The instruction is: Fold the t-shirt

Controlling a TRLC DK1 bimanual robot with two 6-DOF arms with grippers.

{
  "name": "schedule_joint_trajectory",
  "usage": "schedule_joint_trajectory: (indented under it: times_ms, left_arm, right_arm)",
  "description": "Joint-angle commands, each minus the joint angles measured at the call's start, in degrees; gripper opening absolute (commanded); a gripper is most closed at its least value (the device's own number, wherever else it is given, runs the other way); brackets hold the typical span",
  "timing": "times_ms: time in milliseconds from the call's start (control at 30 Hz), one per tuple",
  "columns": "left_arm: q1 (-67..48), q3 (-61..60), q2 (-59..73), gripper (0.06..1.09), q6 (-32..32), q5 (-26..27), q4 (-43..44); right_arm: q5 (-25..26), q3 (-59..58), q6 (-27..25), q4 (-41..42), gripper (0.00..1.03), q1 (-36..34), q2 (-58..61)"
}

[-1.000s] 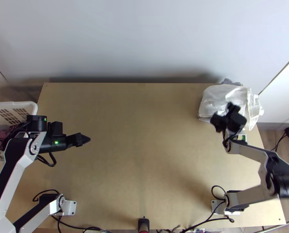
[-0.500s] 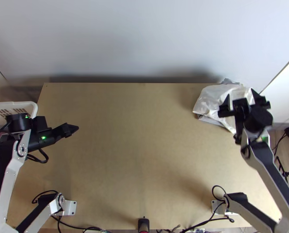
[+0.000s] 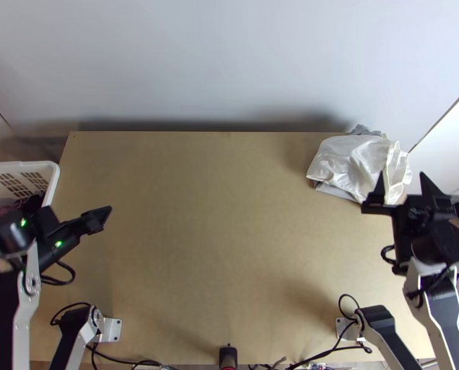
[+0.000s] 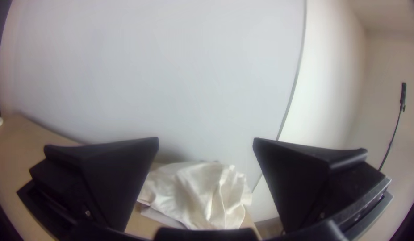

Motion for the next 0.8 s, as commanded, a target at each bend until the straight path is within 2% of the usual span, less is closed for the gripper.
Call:
schedule_joint_trajectory:
  times_ms: [0, 133, 367, 467, 533, 767]
  left_arm:
    - [4.29, -8.93, -13.26, 1.03, -2.34, -0.77, 12.37]
    - [5.78, -14.47, -17.48, 1.03, -7.27, -3.5, 25.29]
    - [5.17, -26.95, -24.68, 1.03, -10.69, -10.79, 42.52]
    - [4.2, -31.96, -30.22, 1.03, -9.9, -13.17, 45.42]
    - [4.2, -34.42, -31.36, 1.03, -10.08, -13.17, 46.82]
    - [2.8, -40.93, -37.95, 1.03, -11.75, -14.57, 47.18]
  right_arm:
    - [-0.02, -5.79, 12.08, -0.14, 0.98, -0.93, -10.39]
    - [0.07, -15.37, 13.4, 11.2, 0.98, -0.75, -15.4]
    - [-0.02, -29.35, 13.57, 20.86, 0.98, 1.36, -21.91]
    - [-0.19, -34.27, 13.57, 21.3, 0.98, 2.41, -28.59]
    - [-0.37, -35.32, 13.75, 16.03, 0.98, 4.52, -32.37]
    - [-4.32, -35.32, 14.54, 14.62, 0.96, 8.04, -35.09]
